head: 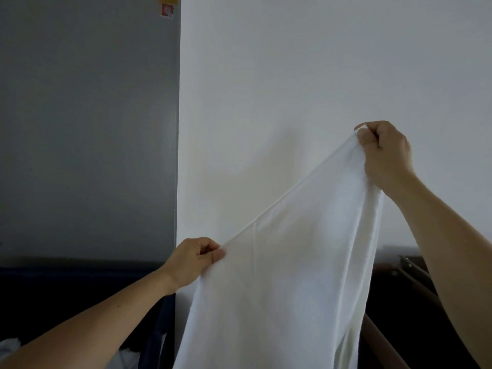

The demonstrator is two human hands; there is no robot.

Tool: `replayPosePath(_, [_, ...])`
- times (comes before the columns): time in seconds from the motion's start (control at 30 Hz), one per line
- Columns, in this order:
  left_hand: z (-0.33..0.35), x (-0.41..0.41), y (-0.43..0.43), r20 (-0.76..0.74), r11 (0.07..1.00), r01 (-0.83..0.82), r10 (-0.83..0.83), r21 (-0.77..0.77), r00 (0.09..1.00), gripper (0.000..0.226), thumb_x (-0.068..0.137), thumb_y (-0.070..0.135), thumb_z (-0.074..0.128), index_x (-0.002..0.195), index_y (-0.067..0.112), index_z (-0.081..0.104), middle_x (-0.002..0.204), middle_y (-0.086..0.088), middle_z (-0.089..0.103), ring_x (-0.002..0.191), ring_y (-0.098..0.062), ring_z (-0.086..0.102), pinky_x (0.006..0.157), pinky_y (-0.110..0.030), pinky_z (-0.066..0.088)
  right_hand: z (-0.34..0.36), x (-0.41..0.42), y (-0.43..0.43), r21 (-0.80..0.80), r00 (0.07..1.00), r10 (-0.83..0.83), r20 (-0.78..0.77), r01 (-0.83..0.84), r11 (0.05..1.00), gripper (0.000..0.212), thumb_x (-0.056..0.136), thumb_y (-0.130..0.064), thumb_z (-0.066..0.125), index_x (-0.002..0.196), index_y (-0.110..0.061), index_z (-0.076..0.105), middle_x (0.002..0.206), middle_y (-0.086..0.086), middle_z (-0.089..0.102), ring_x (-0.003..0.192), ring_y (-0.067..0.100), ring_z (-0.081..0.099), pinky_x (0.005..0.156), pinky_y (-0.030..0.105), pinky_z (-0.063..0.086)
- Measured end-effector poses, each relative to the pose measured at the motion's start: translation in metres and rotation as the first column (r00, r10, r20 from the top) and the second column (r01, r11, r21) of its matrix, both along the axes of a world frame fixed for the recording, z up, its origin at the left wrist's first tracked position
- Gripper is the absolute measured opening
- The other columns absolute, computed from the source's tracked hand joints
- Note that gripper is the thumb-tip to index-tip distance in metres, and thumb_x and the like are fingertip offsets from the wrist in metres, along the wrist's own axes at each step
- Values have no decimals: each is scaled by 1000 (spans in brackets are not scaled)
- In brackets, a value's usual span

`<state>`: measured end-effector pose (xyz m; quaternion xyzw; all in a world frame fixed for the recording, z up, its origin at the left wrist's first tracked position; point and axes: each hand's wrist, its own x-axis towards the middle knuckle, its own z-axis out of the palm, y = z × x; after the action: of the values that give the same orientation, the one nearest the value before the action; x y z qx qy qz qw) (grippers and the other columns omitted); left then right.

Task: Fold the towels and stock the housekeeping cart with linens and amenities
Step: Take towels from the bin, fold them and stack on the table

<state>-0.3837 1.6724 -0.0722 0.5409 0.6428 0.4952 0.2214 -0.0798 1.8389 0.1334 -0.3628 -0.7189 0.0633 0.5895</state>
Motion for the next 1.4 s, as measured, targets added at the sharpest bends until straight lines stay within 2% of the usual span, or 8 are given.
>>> replayPosePath(0.23, [49, 45, 15, -150, 998, -6, 15, 56, 989, 20, 89, 38, 70, 80, 20, 72, 82, -1, 72, 68, -7, 61, 60, -21, 50, -61, -22, -39, -179, 838, 345, 423, -296, 938, 27, 100, -13, 55, 127, -13, 55, 113, 3, 64, 87, 7, 53, 75, 7, 35])
replayPosePath(0.37, [72, 78, 28, -298, 995, 62, -35, 81, 954, 21, 92, 33, 67, 80, 16, 69, 74, 6, 66, 63, -3, 55, 56, -12, 42, -122, -48, -63, -386, 691, 530, 492, -373, 844, 17, 102, -21, 51, 117, -25, 57, 124, -16, 55, 101, -5, 50, 87, 1, 33])
replayPosePath(0.47, [70, 82, 30, -215, 994, 95, -82, 51, 973, 21, 93, 30, 67, 86, 10, 70, 82, 2, 70, 71, -8, 61, 65, -19, 49, -148, -54, -69, -483, 759, 549, 349, -356, 800, 13, 102, -25, 49, 93, -32, 56, 109, -13, 63, 101, 9, 57, 86, 18, 44])
replayPosePath(0.6, [63, 82, 27, -86, 992, 130, -129, 1, 988, 22, 94, 31, 65, 92, 10, 72, 91, -3, 73, 80, -16, 67, 73, -33, 56, -167, -58, -71, -407, 804, 482, 347, -334, 850, 18, 104, -28, 45, 109, -16, 57, 99, -7, 61, 88, 5, 51, 69, 2, 35])
replayPosePath(0.77, [42, 73, 18, 106, 985, 168, -172, 47, 979, 18, 95, 29, 63, 87, 14, 68, 75, 7, 67, 67, -7, 59, 57, -19, 47, -143, -53, -59, -258, 887, 388, 251, -325, 910, 10, 104, -28, 42, 98, -27, 50, 94, -17, 58, 84, -2, 48, 68, 7, 33])
replayPosePath(1.13, [9, 17, -6, -280, 999, 30, -32, -11, 959, 28, 99, 46, 50, 93, 20, 60, 87, -7, 67, 79, -23, 64, 71, -39, 52, -109, -46, -27, -212, 954, 232, 192, -190, 959, 14, 102, -26, 39, 97, -22, 52, 94, -15, 59, 85, 8, 54, 73, 26, 37])
replayPosePath(1.27, [-4, -6, -12, -342, 999, -31, 14, -43, 940, 25, 100, 47, 45, 90, 26, 56, 79, 4, 63, 69, -3, 57, 63, -17, 44, -97, -41, -15, -196, 977, 140, 164, -107, 975, 13, 101, -28, 39, 95, -25, 49, 88, -19, 54, 79, 2, 50, 66, 22, 35])
replayPosePath(1.4, [-16, -23, -18, -382, 993, -52, 7, -106, 924, 27, 102, 44, 43, 90, 23, 55, 81, 2, 64, 75, -11, 61, 68, -26, 47, -91, -35, -6, -190, 984, 100, 150, -70, 979, 15, 102, -28, 38, 100, -21, 51, 96, -7, 57, 90, 17, 51, 76, 27, 33])
